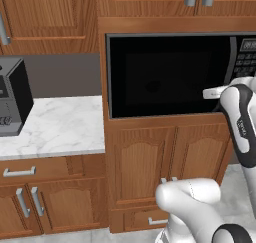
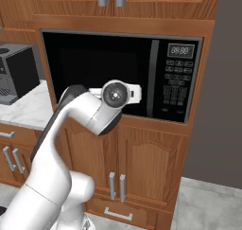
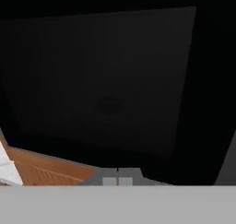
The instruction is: Transport the steak from the fridge to the microwave and turn on the microwave.
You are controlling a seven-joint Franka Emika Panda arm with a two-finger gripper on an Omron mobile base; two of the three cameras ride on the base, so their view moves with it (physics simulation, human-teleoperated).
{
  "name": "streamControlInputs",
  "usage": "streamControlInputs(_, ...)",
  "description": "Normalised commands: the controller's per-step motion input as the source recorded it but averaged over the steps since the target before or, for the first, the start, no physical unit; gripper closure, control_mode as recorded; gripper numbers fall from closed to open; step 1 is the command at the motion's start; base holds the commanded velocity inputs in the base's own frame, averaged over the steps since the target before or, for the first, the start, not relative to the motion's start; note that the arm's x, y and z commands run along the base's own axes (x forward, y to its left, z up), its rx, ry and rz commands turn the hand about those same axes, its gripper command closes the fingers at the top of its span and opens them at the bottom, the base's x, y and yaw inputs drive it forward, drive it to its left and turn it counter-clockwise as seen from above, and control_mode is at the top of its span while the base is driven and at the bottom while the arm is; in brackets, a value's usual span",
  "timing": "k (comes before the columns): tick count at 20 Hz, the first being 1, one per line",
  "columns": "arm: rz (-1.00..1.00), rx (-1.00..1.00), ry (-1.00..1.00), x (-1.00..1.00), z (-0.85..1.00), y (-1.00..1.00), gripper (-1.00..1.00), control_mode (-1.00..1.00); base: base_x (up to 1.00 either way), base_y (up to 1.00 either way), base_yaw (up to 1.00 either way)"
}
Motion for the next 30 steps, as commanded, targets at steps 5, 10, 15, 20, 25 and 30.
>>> streamControlInputs(5, -0.07, 0.19, 0.00, -0.26, 0.05, -0.20, 1.00, -1.00, 0.00, 0.00, 0.00)
streamControlInputs(10, -0.10, 0.23, 0.00, -0.28, 0.09, -0.25, 1.00, -1.00, 0.00, 0.00, 0.00)
streamControlInputs(15, -0.07, 0.22, 0.00, -0.16, 0.06, -0.29, 1.00, -1.00, 0.00, 0.00, 0.00)
streamControlInputs(20, -0.02, 0.21, 0.00, -0.19, 0.07, -0.31, 1.00, -1.00, 0.00, 0.00, 0.00)
streamControlInputs(25, 0.00, 0.23, 0.00, -0.23, 0.09, -0.34, 1.00, -1.00, 0.00, 0.00, 0.00)
streamControlInputs(30, -0.01, 0.26, 0.00, -0.07, 0.05, -0.38, 1.00, -1.00, 0.00, 0.00, 0.00)
